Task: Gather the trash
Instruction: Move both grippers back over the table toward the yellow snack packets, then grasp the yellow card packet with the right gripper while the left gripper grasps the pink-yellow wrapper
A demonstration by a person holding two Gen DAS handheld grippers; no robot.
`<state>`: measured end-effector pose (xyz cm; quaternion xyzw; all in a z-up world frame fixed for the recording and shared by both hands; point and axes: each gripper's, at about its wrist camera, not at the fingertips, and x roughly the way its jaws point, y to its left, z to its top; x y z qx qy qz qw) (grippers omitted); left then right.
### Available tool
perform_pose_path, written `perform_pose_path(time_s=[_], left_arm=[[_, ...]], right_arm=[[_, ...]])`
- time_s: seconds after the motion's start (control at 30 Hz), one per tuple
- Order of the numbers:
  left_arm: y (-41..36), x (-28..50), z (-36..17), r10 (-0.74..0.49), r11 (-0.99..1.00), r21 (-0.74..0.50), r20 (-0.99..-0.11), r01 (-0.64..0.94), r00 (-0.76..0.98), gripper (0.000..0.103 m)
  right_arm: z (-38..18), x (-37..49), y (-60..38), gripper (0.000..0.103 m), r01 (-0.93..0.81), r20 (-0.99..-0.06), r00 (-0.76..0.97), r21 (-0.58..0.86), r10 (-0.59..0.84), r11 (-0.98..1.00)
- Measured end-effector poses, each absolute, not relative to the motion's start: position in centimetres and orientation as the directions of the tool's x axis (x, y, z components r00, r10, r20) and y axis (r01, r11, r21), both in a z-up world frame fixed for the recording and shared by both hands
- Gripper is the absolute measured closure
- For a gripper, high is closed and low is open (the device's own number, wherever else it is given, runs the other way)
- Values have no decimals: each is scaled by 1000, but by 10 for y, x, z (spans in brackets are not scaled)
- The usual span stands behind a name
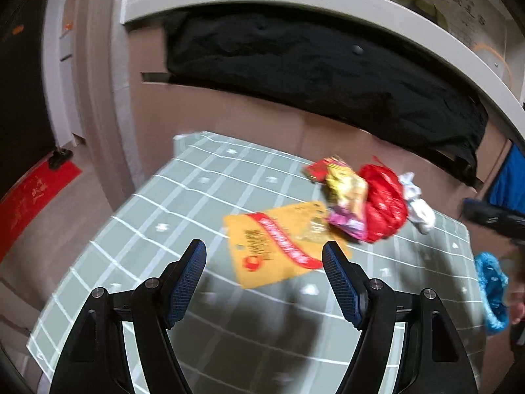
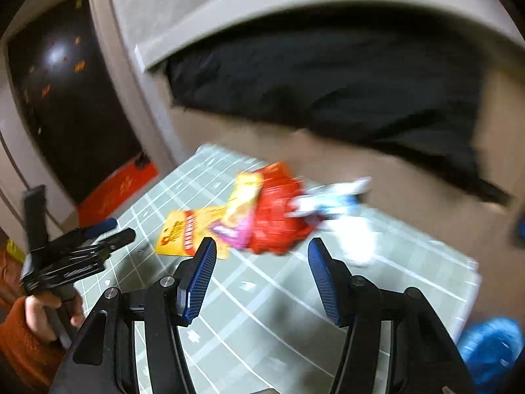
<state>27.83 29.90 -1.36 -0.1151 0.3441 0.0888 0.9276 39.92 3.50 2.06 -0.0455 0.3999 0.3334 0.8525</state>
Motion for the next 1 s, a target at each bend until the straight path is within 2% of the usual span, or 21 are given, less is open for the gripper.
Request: perform_pose_path(time_s=[0.13, 0.23, 0.33, 0.43, 0.53, 0.63, 0.67, 0.7, 0.73, 0.77, 0.8, 0.83, 0.9, 0.97, 1.0], left_arm=[[328, 255, -17, 129, 949, -141, -645, -283, 753, 30], [351, 239, -25, 139, 935, -156, -667, -319, 732, 30], [371, 228, -35, 127, 920, -188, -687, -344, 716, 30], [385, 224, -41, 124, 910, -210, -684, -357, 719, 30], [391, 225, -42, 114, 903, -235, -676, -359, 728, 30], [393, 226, -42, 98, 905, -245, -676, -348, 730, 30], [393, 227, -42, 97, 905, -243, -678, -348, 728, 30], [393, 226, -43, 97, 906, -242, -681, -348, 726, 30], [394, 225, -44, 97, 906, -240, -686, -349, 721, 30], [394, 225, -44, 97, 906, -237, -689, -350, 719, 30], [394, 224, -45, 100, 907, -233, -691, -351, 716, 30], [394, 223, -45, 104, 907, -228, -692, -353, 715, 31], [394, 221, -44, 116, 906, -223, -687, -360, 717, 33], [393, 222, -44, 112, 901, -235, -685, -364, 720, 35], [392, 222, -43, 109, 900, -241, -683, -363, 722, 36]], right_arm=[[-10, 403, 120, 48, -673, -784, 420, 69, 457, 736], [-34, 392, 162, 58, -731, -814, 396, 1, 425, 683], [-59, 387, 160, 61, -721, -839, 322, 82, 437, 688], [-73, 387, 141, 59, -691, -821, 294, 172, 490, 702], [-86, 396, 145, 59, -640, -847, 311, 148, 430, 754], [-91, 406, 154, 57, -597, -840, 332, 165, 429, 785], [-92, 410, 158, 56, -576, -832, 346, 177, 435, 798], [-93, 412, 160, 49, -565, -824, 356, 186, 441, 804], [-94, 415, 164, 33, -557, -805, 365, 214, 467, 803], [-98, 420, 169, 23, -559, -793, 355, 244, 495, 792], [-100, 423, 178, 5, -572, -788, 331, 269, 518, 775], [-101, 423, 185, 0, -578, -803, 322, 253, 502, 776], [-103, 417, 208, 0, -612, -862, 340, 101, 377, 784], [-107, 408, 219, 4, -660, -866, 375, 2, 331, 751], [-105, 404, 217, 12, -679, -851, 387, -1, 356, 734]])
